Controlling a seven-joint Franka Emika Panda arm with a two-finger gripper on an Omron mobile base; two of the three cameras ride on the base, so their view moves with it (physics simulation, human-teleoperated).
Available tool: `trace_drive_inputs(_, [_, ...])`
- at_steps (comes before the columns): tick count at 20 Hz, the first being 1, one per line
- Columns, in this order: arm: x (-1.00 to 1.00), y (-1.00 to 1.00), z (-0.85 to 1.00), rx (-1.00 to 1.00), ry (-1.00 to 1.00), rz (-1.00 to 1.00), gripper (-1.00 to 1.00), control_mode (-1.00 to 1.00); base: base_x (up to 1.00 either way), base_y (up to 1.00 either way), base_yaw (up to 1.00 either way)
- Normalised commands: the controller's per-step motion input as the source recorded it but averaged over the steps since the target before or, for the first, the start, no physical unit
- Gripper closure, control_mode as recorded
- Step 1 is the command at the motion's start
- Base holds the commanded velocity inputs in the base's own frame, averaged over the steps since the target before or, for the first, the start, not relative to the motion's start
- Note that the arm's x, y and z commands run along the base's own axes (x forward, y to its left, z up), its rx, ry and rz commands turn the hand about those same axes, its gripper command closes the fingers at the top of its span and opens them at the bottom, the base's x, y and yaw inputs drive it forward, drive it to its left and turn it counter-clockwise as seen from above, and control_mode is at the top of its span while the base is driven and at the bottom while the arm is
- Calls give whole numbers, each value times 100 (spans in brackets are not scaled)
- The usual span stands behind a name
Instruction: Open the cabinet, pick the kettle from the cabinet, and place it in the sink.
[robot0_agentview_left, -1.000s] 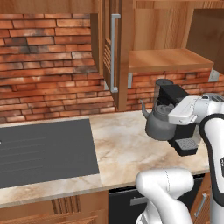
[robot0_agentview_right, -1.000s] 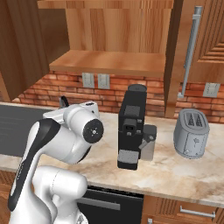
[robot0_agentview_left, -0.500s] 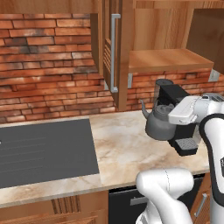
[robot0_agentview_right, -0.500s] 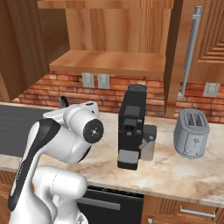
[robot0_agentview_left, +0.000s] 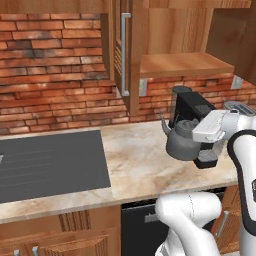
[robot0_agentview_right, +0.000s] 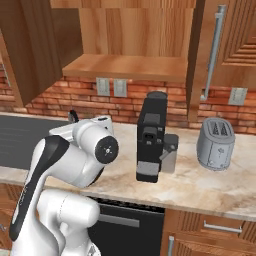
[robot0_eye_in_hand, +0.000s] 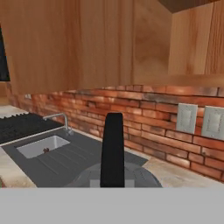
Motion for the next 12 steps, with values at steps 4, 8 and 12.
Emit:
trace_drive_inputs(4, [0, 0, 0, 0, 0, 0, 100, 100, -50, 3, -2])
trace_drive_inputs(8, [0, 0, 0, 0, 0, 0, 100, 100, -45, 10, -6])
trace_drive_inputs(12, [0, 0, 0, 0, 0, 0, 100, 100, -45, 41, -12])
